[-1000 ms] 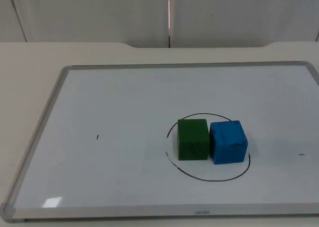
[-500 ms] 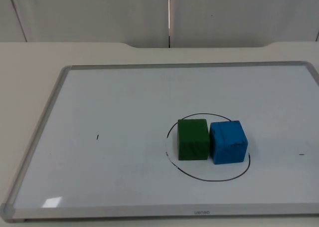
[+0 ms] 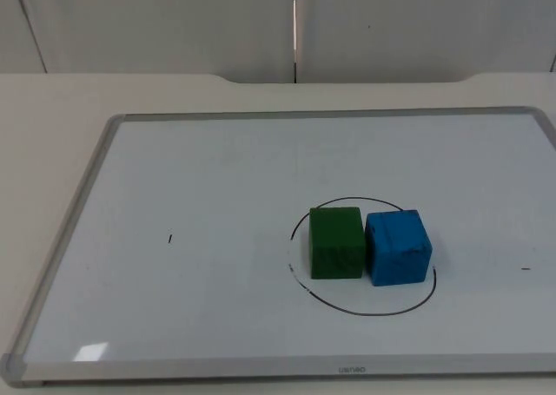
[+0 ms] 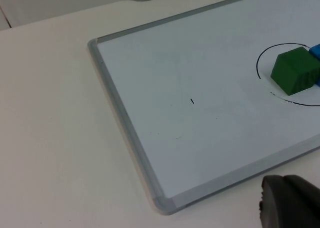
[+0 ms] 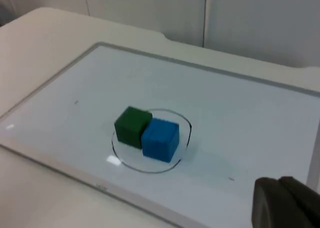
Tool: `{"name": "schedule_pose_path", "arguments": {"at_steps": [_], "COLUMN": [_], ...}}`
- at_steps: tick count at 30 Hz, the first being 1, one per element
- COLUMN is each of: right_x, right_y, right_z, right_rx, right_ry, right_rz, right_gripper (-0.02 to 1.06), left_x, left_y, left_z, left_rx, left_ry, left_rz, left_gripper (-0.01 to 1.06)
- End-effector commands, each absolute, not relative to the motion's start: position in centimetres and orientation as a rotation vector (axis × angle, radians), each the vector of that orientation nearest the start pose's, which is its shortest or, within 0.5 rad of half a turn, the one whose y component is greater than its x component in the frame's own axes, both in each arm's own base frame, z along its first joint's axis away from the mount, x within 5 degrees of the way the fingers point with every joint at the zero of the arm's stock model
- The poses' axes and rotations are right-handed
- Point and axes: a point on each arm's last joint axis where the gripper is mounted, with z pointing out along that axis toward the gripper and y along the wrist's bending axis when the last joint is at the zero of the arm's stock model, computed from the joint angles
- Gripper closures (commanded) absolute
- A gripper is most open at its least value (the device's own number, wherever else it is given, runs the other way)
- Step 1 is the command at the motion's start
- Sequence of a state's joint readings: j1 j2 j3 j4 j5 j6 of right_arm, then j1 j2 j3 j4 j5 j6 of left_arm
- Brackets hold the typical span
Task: Push the two cubes into the marked area.
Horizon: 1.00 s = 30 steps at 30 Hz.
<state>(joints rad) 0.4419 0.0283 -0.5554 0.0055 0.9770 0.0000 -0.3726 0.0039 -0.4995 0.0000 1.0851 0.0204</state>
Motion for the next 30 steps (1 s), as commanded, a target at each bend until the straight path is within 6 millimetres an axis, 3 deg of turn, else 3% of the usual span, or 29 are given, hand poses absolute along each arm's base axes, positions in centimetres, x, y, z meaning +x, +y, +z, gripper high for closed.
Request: {"name": "schedule_pose_path", "arguments": {"at_steps": [1, 8, 30], "right_x": [-0.9, -0.8, -0.6], "right_y": [-0.3, -0.3, -0.5], "right_z": [29.3, 28.0, 28.0], "right_rx": [-0.465, -0.495, -0.457], "right_ry": [1.917, 2.001, 2.005], "right_rz": [0.275, 0.261, 0.234], "right_gripper": [1.05, 1.05, 1.05], "left_x": [-0.5, -0.5, -0.5], "left_y": [0.2, 0.2, 0.2], "left_z": [27.5, 27.5, 27.5], "left_rx": [0.403, 0.403, 0.403], "left_ry": [2.032, 2.032, 2.032], "left_rz": [-0.214, -0.214, -0.214], "left_gripper": [1.05, 1.05, 1.05]}}
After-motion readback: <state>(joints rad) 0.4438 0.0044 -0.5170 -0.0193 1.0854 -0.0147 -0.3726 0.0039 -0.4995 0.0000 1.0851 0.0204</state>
